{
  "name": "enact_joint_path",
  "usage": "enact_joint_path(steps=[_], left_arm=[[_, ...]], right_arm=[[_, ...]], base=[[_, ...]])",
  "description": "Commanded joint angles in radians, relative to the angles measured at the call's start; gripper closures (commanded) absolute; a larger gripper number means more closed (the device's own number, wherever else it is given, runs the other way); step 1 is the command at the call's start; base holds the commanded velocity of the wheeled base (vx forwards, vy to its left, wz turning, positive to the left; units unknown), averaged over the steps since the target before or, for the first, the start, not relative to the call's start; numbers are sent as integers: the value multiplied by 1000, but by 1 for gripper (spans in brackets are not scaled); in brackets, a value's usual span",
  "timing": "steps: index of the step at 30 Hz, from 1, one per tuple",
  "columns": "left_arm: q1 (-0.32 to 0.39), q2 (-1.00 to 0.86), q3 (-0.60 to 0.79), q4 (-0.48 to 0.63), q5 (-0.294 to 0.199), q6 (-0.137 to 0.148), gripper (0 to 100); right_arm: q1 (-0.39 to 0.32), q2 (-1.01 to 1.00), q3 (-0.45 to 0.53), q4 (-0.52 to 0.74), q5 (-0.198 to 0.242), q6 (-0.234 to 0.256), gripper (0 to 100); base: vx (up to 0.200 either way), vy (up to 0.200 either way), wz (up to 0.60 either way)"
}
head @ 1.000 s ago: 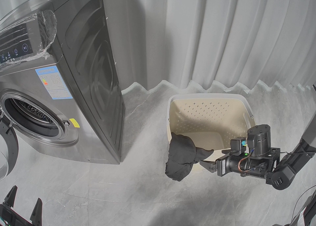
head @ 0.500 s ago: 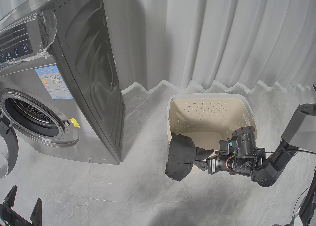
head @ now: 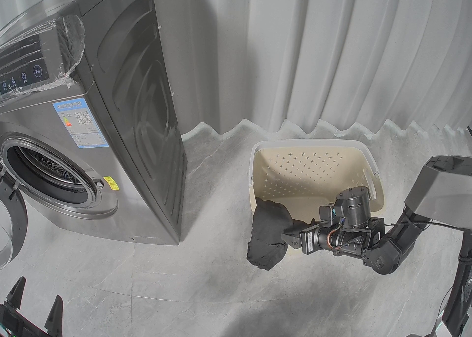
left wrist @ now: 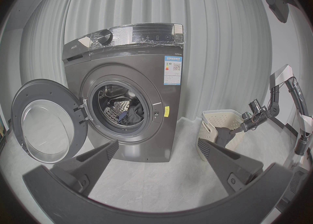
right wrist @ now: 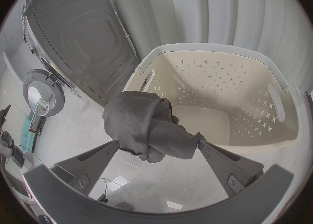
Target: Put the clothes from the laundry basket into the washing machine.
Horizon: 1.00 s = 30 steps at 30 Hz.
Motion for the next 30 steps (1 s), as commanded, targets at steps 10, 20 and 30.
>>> enact_joint_path(steps=[10, 20, 30], left_arm=[[0, -16, 18, 0, 0, -2, 0], [0, -16, 18, -1, 0, -3, 0], [0, -16, 18, 0, 2, -5, 0]], right_arm=[[-2, 62, -33, -33, 0, 0, 100], [0, 27, -16, -33, 2, 1, 100], [-5, -33, 56, -32, 0, -11, 100]], base=[[0, 0, 0], [0, 0, 0], [0, 0, 0]])
